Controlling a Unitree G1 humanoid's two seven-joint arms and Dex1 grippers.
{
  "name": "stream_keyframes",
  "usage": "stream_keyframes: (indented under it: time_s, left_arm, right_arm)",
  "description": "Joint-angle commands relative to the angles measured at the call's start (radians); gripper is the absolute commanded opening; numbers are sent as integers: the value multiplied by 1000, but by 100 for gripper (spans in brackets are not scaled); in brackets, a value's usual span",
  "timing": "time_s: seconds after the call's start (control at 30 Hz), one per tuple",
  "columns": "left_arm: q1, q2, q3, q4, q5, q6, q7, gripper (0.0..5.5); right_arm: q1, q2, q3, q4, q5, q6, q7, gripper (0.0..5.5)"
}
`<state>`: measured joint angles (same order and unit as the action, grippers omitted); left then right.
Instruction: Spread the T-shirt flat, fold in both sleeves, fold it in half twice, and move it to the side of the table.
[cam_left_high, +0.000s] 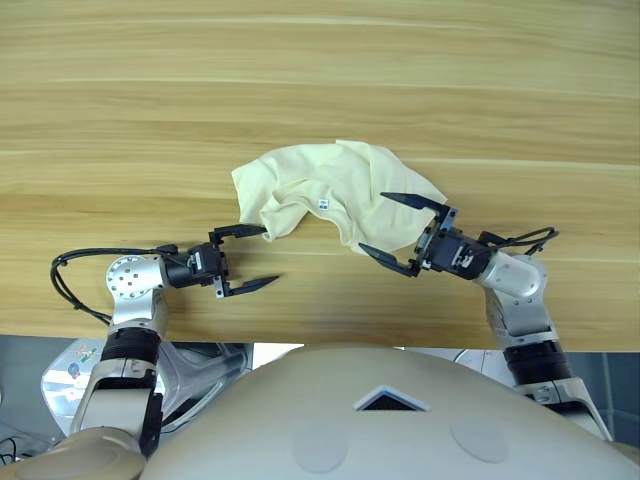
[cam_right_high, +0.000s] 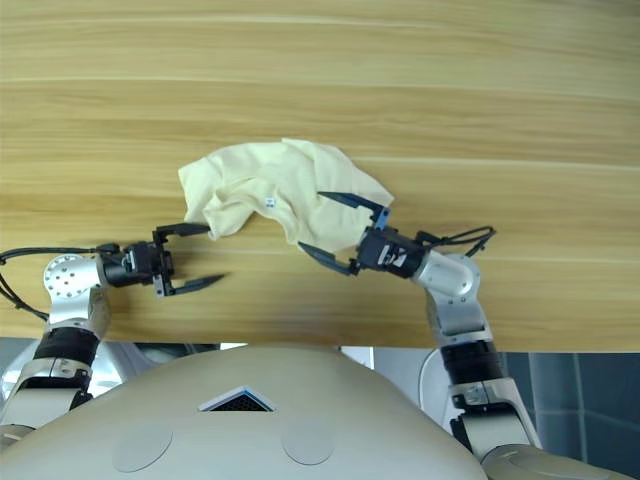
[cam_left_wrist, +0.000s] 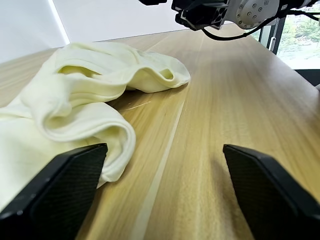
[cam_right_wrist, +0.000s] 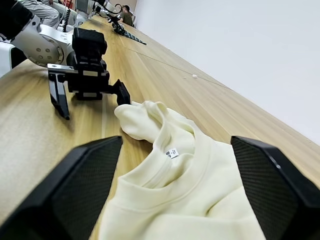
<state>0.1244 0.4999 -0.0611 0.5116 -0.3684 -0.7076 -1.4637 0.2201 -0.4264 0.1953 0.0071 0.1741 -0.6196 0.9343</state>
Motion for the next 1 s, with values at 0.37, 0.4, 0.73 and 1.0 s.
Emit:
stream_keyframes:
  time_s: [0.37,0.4,0.73,1.0]
  left_arm:
    - [-4,-4,10,22,-20,2,30,412]
    - [-8,-4,8,21,-14,6,39,400]
    - [-27,-25,-32,14,23,22,77,240]
    - [-46,-42,-37,6,24,22,104,110]
  right_arm:
    - [9,-36,25,-5,-71,-31,-62,400]
    - [12,-44,26,-8,-93,-32,-68,400]
    - [36,-163,31,19,-347,22,-142,400]
    - [-10,-177,87,128,-495,77,-236,400]
